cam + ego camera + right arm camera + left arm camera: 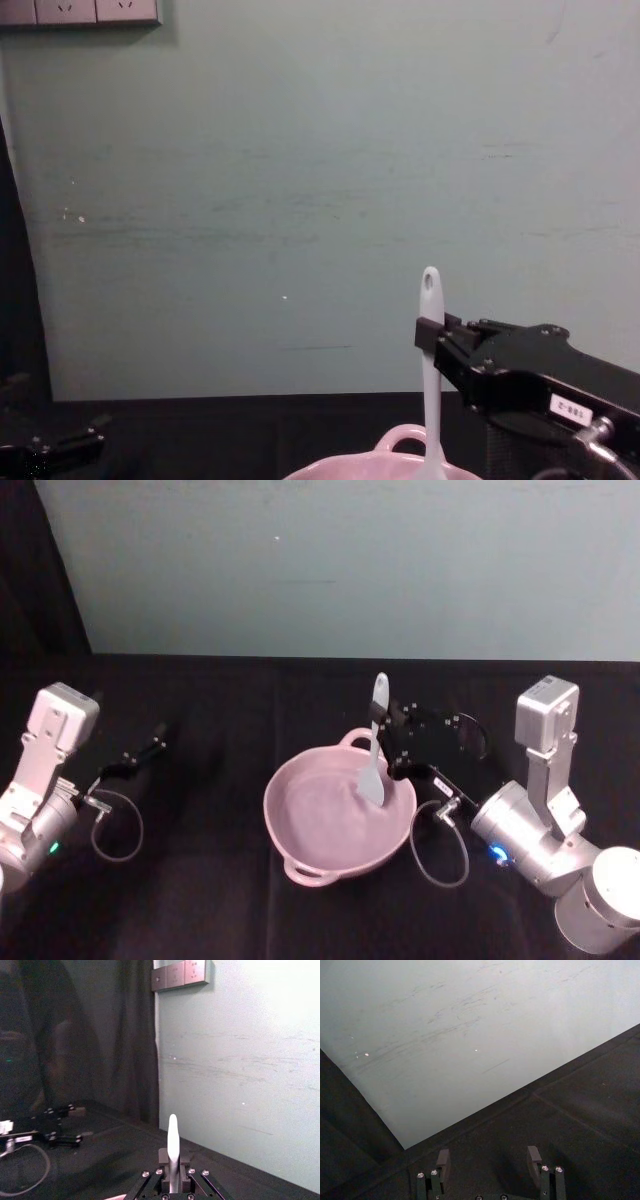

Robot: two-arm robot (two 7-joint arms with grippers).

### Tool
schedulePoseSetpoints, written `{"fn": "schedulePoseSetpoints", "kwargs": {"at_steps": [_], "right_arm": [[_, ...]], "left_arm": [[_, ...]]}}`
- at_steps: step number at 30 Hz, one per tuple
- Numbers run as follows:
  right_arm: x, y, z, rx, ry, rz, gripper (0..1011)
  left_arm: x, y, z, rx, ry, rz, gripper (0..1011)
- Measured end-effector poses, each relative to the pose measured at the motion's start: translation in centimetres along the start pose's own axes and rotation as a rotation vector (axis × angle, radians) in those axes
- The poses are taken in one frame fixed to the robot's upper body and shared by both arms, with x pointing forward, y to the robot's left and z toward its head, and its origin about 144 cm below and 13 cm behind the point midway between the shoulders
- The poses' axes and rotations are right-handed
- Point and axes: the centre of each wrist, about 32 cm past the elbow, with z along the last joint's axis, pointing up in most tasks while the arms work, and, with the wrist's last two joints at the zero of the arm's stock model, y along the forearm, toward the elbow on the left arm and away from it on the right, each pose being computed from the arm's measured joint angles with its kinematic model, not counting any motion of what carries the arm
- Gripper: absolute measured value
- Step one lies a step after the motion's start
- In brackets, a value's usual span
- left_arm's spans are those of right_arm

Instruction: Use the one hand to pick up the spoon and stir the clear water in the bowl.

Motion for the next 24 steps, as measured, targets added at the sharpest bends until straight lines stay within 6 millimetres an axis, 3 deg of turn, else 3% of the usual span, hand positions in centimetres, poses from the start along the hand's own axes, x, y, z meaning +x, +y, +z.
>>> {"fn": "schedulePoseSetpoints", "kwargs": {"at_steps": [11, 24], "right_arm": [[-2.0, -1.4, 0.2, 0.001, 0.031, 0.058, 120], [-4.6, 1.1, -0.7, 0.032, 0.090, 0.142, 120]], "left_arm": [[0.0, 0.0, 0.0, 0.000, 0.000, 0.000, 1005], [0.0, 0.0, 0.0, 0.000, 0.000, 0.000, 1005]]}}
